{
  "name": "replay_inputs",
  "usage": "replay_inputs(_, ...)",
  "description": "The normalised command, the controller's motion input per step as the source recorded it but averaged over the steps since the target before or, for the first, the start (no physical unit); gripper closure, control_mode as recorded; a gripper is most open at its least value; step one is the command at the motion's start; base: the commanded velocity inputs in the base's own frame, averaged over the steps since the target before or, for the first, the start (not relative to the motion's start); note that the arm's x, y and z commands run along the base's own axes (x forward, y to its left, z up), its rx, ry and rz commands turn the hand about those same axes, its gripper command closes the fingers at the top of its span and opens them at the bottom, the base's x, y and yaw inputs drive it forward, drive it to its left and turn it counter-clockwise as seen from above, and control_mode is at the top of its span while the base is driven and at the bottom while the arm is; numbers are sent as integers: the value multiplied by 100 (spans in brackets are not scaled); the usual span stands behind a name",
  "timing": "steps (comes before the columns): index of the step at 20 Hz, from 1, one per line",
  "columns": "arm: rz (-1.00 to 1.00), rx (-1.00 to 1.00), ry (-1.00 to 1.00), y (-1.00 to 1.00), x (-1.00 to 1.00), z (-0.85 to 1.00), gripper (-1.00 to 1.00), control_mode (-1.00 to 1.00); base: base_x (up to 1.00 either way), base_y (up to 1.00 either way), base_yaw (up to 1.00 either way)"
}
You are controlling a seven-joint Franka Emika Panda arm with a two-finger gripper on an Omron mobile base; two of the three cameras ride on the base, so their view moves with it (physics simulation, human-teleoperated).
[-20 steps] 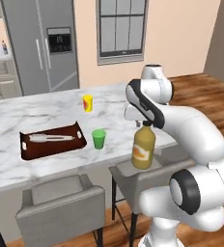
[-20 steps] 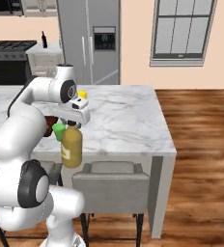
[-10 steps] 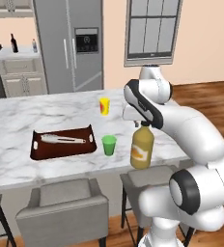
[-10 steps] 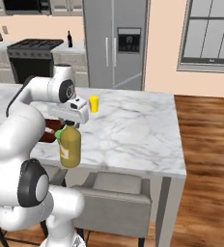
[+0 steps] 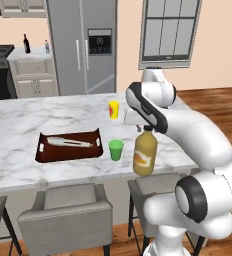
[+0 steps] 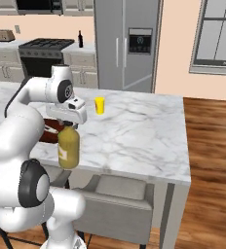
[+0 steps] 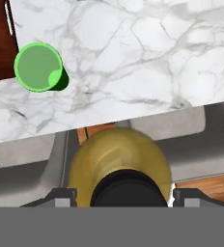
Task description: Place the drinks on the dining counter in a tight cluster.
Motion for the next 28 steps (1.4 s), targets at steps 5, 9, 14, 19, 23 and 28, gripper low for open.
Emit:
replay_inputs(5,0,0,0,0,0,0,100,100,0,0,0)
replay_inputs(9,0,0,0,0,0,0,100,100,12,-4,0)
replay_inputs(14,1,1,3,-25,57,-1,100,-100,0,0,0)
replay_inputs(19,6,6,0,-28,76,0,100,-100,0,0,0)
replay_inputs(23,4,6,4,-19,82,0,100,-100,0,0,0)
replay_inputs(28,2,2,3,-3,72,-2,100,-100,0,0,0)
